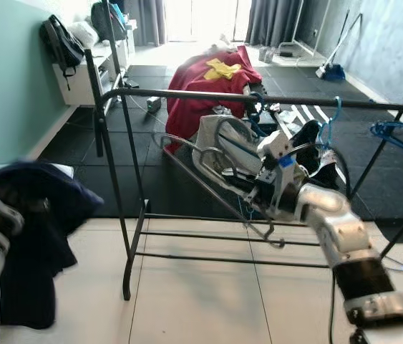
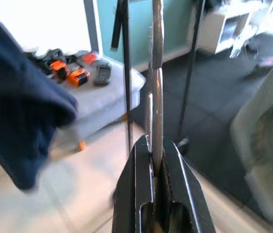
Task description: Hang hanger
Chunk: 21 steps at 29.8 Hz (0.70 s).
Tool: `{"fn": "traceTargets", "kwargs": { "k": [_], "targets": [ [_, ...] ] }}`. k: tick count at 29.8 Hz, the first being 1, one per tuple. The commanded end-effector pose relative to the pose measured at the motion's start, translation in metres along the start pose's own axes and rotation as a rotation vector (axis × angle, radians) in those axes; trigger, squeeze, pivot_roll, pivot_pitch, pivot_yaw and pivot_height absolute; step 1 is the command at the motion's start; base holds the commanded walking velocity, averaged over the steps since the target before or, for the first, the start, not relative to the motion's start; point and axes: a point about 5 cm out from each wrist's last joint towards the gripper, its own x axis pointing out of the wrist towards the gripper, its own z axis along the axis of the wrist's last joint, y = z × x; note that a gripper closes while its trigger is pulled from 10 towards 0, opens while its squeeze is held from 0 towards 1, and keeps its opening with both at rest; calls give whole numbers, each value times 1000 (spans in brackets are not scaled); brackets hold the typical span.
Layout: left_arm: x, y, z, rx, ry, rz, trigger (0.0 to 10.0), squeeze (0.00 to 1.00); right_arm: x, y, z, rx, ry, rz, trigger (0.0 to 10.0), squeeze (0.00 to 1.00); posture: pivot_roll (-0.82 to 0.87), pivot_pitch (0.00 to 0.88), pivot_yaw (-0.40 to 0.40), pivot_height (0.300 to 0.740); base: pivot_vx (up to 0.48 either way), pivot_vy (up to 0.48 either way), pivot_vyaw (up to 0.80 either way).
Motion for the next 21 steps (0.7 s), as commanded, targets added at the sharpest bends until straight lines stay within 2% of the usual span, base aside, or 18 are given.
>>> {"fn": "traceTargets", "kwargs": {
  "k": [1, 3, 5, 6, 8, 10, 12, 13, 14, 15, 16, 18, 19, 20, 21],
  "targets": [
    [-6, -10, -10, 40, 32, 9, 10000, 0, 1, 3, -11, 57, 19, -25, 10000, 0, -19, 0, -5, 740, 0, 0, 788],
    [-42, -29, -52, 67, 156, 81, 10000, 0, -7, 1, -52, 208, 64, -159, 10000, 0, -5, 0, -21, 740, 0, 0, 784],
    [-42, -29, -52, 67, 156, 81, 10000, 0, -7, 1, -52, 208, 64, -159, 10000, 0, -5, 0, -21, 740, 0, 0, 788],
    [-52, -34, -62, 68, 186, 109, 10000, 0, -13, -1, -65, 258, 79, -214, 10000, 0, -1, 0, -25, 740, 0, 0, 788],
    [-78, -33, -92, 132, 275, 153, 10000, 0, -41, -10, -110, 359, 172, -375, 10000, 0, 13, 0, -37, 740, 0, 0, 788],
    [-78, -33, -92, 132, 275, 153, 10000, 0, -41, -10, -110, 359, 172, -375, 10000, 0, 13, 0, -37, 740, 0, 0, 788],
    [-104, -29, -125, 168, 390, 151, 10000, 0, -72, -7, -150, 399, 285, -487, 10000, 0, 20, 0, -40, 740, 0, 0, 778],
    [-104, -29, -125, 168, 390, 151, 10000, 0, -72, -7, -150, 399, 285, -487, 10000, 0, 20, 0, -40, 740, 0, 0, 775],
    [-113, -28, -138, 166, 436, 133, 10000, 0, -84, -3, -165, 402, 335, -522, 10000, 0, 20, 0, -37, 740, 0, 0, 769],
    [-113, -28, -138, 166, 436, 133, 10000, 0, -84, -3, -165, 402, 335, -522, 10000, 0, 20, 0, -37, 740, 0, 0, 769],
    [-124, -28, -150, 157, 487, 126, 10000, 0, -97, 3, -178, 403, 377, -559, 10000, 0, 16, 0, -27, 740, 0, 0, 769],
    [-124, -28, -150, 157, 487, 126, 10000, 0, -97, 3, -178, 403, 377, -559, 10000, 0, 16, 0, -27, 740, 0, 0, 769],
    [-133, -28, -158, 136, 521, 124, 10000, 0, -105, 8, -186, 402, 400, -581, 10000, 0, 15, 0, -26, 740, 0, 0, 769],
    [-133, -28, -158, 136, 521, 124, 10000, 0, -105, 8, -186, 402, 400, -581, 10000, 0, 15, 0, -26, 740, 0, 0, 769],
    [-147, -33, -172, 87, 580, 100, 10000, 0, -114, 14, -194, 398, 419, -603, 10000, 0, 8, 0, -12, 740, 0, 0, 763]
  ]
}}
